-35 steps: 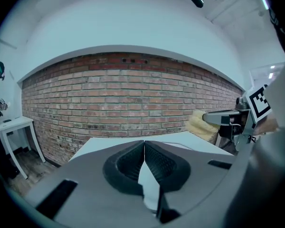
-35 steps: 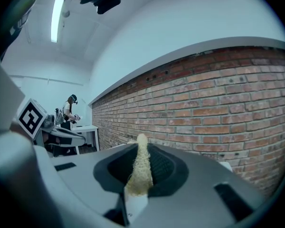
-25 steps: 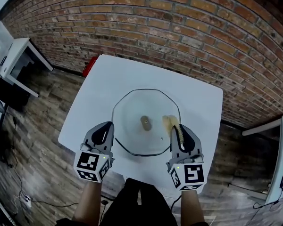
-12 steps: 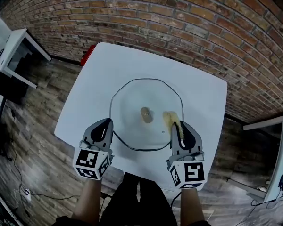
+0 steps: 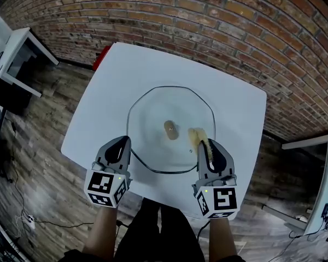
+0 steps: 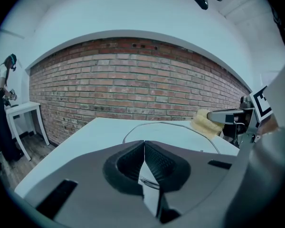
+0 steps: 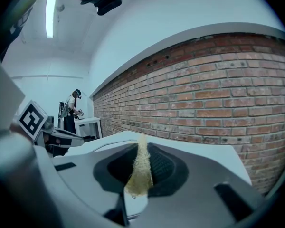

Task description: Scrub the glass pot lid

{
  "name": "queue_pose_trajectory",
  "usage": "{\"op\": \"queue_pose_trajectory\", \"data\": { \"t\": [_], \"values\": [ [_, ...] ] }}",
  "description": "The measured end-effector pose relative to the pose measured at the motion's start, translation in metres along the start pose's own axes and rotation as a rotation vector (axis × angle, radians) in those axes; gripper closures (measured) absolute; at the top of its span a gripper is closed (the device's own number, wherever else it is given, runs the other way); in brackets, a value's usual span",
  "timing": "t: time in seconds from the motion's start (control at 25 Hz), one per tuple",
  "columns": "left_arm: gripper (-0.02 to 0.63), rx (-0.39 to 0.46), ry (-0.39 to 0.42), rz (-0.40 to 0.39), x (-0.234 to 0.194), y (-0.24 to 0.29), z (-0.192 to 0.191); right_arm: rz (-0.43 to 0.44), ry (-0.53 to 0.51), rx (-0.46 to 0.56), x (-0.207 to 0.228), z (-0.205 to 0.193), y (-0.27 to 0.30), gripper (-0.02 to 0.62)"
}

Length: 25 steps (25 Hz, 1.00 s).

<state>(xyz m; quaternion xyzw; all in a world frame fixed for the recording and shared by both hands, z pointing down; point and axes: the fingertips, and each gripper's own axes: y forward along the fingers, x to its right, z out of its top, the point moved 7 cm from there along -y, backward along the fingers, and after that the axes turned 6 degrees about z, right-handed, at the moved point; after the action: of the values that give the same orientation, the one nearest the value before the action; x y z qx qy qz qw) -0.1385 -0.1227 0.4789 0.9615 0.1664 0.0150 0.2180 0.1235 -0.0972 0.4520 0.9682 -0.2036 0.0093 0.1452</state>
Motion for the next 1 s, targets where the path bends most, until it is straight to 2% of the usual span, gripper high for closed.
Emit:
{"op": "queue_pose_trajectory", "data": {
  "t": [0.28, 0.6, 0.92, 0.96, 1.0],
  "values": [
    [0.594, -0.022, -0.045, -0.009, -0.002, 0.003, -0.005, 0.002, -0.003, 0.002, -0.001, 0.001, 0.001, 0.537],
    [0.594, -0.026, -0.059, -0.010, -0.002, 0.004, -0.006, -0.003, -0.003, 0.003, 0.001, 0.002, 0.000, 0.537],
    [0.591, -0.047, -0.168, 0.006, -0.008, 0.005, -0.012, 0.005, -0.010, 0.006, 0.000, 0.006, 0.001, 0.537],
    [0.586, -0.051, -0.175, 0.005, -0.008, 0.005, -0.013, 0.005, -0.012, 0.006, 0.000, 0.006, 0.002, 0.537],
    [0.549, -0.056, -0.184, 0.001, -0.009, 0.005, -0.014, 0.006, -0.013, 0.006, 0.000, 0.006, 0.002, 0.537]
  ]
}}
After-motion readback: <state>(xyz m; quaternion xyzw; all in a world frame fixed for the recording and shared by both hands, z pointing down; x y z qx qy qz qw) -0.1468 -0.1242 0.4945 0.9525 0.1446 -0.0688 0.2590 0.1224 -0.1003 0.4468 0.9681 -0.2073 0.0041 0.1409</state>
